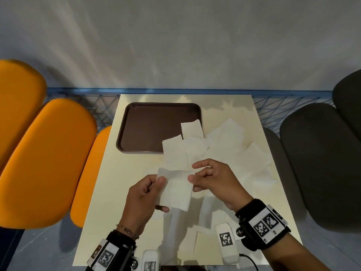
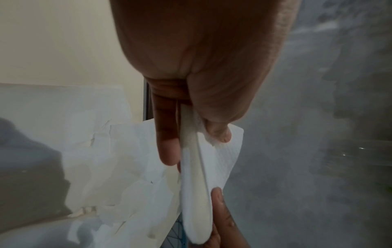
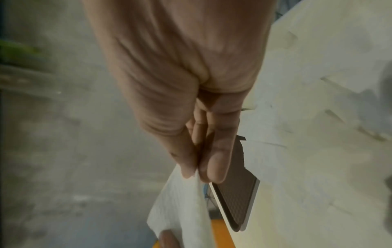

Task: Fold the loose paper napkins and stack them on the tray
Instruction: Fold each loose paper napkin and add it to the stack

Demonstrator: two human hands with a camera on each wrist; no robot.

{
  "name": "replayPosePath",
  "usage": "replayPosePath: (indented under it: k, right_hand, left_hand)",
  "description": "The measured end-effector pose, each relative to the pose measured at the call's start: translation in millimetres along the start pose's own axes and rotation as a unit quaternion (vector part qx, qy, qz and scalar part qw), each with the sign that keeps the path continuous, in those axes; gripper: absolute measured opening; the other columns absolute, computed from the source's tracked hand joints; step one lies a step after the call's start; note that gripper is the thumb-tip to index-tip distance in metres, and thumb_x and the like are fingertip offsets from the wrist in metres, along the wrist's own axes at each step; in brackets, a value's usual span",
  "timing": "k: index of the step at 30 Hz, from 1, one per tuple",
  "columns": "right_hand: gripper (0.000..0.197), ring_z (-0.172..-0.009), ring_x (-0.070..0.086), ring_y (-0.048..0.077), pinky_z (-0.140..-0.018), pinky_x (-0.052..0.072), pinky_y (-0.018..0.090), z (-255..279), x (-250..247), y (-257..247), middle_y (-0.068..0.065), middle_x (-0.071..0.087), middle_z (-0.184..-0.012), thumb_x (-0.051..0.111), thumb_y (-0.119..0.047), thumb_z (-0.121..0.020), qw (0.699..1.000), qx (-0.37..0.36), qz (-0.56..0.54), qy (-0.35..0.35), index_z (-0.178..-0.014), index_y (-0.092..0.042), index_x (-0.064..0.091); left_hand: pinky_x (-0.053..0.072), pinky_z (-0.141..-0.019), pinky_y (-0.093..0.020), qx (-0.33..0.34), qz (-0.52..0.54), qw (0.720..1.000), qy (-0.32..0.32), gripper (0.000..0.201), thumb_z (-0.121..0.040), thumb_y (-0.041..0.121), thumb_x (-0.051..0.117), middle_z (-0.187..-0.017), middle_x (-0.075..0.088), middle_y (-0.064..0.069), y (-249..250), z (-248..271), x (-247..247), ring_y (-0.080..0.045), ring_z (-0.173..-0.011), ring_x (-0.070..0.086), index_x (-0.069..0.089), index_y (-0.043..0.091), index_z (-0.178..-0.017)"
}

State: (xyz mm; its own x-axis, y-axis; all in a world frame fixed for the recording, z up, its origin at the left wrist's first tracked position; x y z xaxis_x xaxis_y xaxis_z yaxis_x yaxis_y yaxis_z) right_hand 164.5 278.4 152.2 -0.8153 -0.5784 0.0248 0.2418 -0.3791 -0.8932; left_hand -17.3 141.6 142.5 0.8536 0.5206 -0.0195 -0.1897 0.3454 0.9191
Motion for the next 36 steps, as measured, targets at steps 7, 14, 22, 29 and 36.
replayPosePath:
  k: [7, 14, 22, 29, 36]
  right_hand:
    - [0.035, -0.087, 0.074, 0.024, -0.084, 0.064, 0.037, -5, 3, 1, 0.01, 0.079, -0.094, 0.08, -0.002, -0.091, 0.998, -0.029, -0.047, -0.013, -0.122, -0.013, 0.07]
    - [0.05, -0.096, 0.078, 0.021, -0.082, 0.061, 0.031, -13, 11, 5, 0.013, 0.081, -0.099, 0.083, -0.007, -0.09, 0.998, -0.025, -0.053, -0.003, -0.134, -0.02, 0.063]
    - [0.055, -0.089, 0.079, 0.027, -0.077, 0.062, 0.034, -16, 22, 27, 0.012, 0.079, -0.088, 0.087, -0.004, -0.084, 0.997, 0.035, -0.002, -0.064, -0.133, -0.016, 0.064]
    - [0.054, -0.093, 0.079, 0.034, -0.085, 0.065, 0.045, -20, 28, 43, 0.018, 0.08, -0.096, 0.088, -0.005, -0.083, 0.989, 0.062, 0.04, -0.125, -0.131, -0.016, 0.066]
    - [0.037, -0.086, 0.08, 0.031, -0.082, 0.066, 0.038, -21, 51, 65, 0.017, 0.08, -0.092, 0.084, 0.001, -0.086, 0.974, 0.098, 0.08, -0.188, -0.119, -0.008, 0.07]
  left_hand:
    - [0.064, -0.069, -0.041, -0.012, -0.009, 1.0, -0.021, 0.02, -0.102, 0.029, 0.065, -0.095, 0.078, -0.01, -7, 0, -4, -0.018, -0.079, 0.07, 0.079, 0.018, -0.095]
    - [0.055, -0.08, -0.041, -0.018, -0.003, 1.0, -0.008, 0.023, -0.101, 0.035, 0.066, -0.097, 0.078, -0.01, -20, 0, -6, -0.018, -0.085, 0.069, 0.079, 0.018, -0.094]
    - [0.056, -0.078, -0.043, -0.022, 0.036, 0.998, 0.04, 0.021, -0.101, 0.032, 0.067, -0.101, 0.077, -0.016, -31, 1, -7, -0.018, -0.083, 0.067, 0.079, 0.016, -0.095]
    - [0.063, -0.066, -0.04, -0.041, 0.052, 0.992, 0.104, 0.023, -0.101, 0.03, 0.068, -0.092, 0.078, -0.008, -48, 11, -10, -0.016, -0.077, 0.071, 0.076, 0.009, -0.096]
    - [0.064, -0.062, -0.04, -0.066, 0.073, 0.98, 0.175, 0.022, -0.101, 0.03, 0.068, -0.09, 0.079, -0.006, -73, 26, -22, -0.02, -0.083, 0.076, 0.076, 0.009, -0.1]
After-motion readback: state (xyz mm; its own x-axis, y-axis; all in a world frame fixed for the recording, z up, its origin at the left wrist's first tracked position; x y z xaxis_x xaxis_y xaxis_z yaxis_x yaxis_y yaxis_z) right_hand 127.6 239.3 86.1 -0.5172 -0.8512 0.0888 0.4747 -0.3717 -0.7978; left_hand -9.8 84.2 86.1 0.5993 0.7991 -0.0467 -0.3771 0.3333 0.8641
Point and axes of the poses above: each hand's wrist, its own z-axis away from the middle knuckle, its own x-axis out of the palm, y = z × x, the point moved 6 cm from there along -z, towards the middle knuckle
